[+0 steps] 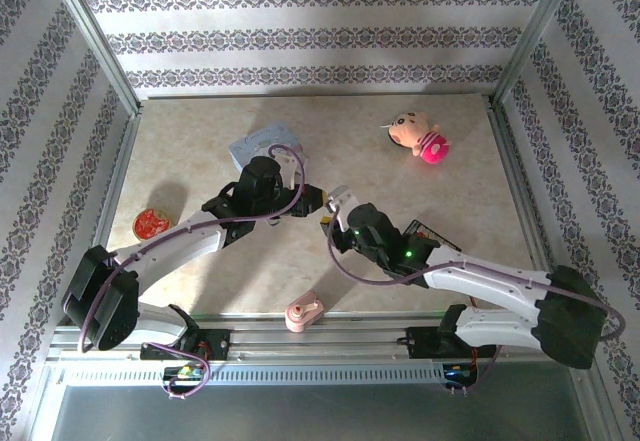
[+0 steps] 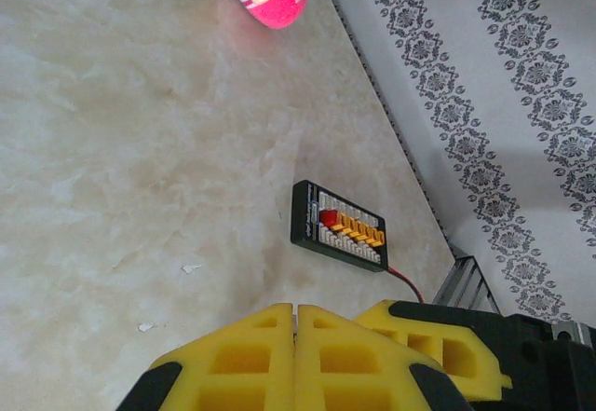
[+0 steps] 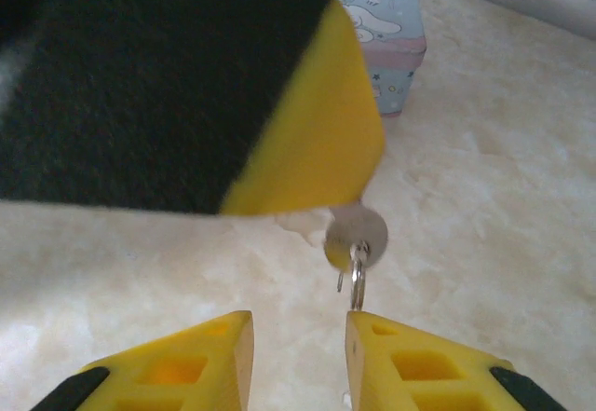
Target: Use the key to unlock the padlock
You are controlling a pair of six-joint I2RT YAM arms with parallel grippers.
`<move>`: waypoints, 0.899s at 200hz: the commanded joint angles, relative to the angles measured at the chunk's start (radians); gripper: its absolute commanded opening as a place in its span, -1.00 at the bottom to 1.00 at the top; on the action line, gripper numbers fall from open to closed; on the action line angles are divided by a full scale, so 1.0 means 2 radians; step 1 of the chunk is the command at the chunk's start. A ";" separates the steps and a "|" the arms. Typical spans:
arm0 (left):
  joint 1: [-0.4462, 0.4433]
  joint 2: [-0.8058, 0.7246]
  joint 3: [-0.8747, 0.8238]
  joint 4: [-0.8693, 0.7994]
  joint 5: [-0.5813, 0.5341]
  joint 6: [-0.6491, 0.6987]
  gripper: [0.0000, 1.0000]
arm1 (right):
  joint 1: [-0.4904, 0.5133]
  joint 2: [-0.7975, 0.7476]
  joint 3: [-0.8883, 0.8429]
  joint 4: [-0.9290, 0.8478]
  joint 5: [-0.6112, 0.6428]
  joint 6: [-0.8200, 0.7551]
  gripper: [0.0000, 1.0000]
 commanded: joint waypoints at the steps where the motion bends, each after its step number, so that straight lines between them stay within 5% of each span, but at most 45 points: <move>1: 0.005 -0.016 0.014 -0.026 0.009 -0.001 -1.00 | 0.014 0.017 0.027 0.025 0.055 -0.052 -0.35; 106: 0.010 -0.026 0.010 -0.033 0.038 0.004 -1.00 | 0.017 0.037 0.026 0.076 0.072 -0.099 -0.38; 139: 0.011 -0.025 0.012 -0.028 0.051 0.007 -1.00 | 0.016 0.046 0.025 0.081 0.077 -0.103 -0.56; 166: 0.012 -0.025 0.008 -0.021 0.052 0.002 -1.00 | 0.016 0.043 0.021 0.083 0.076 -0.096 -1.00; 180: 0.013 -0.025 0.003 -0.012 0.052 -0.003 -1.00 | 0.016 0.039 0.018 0.084 0.074 -0.090 -1.00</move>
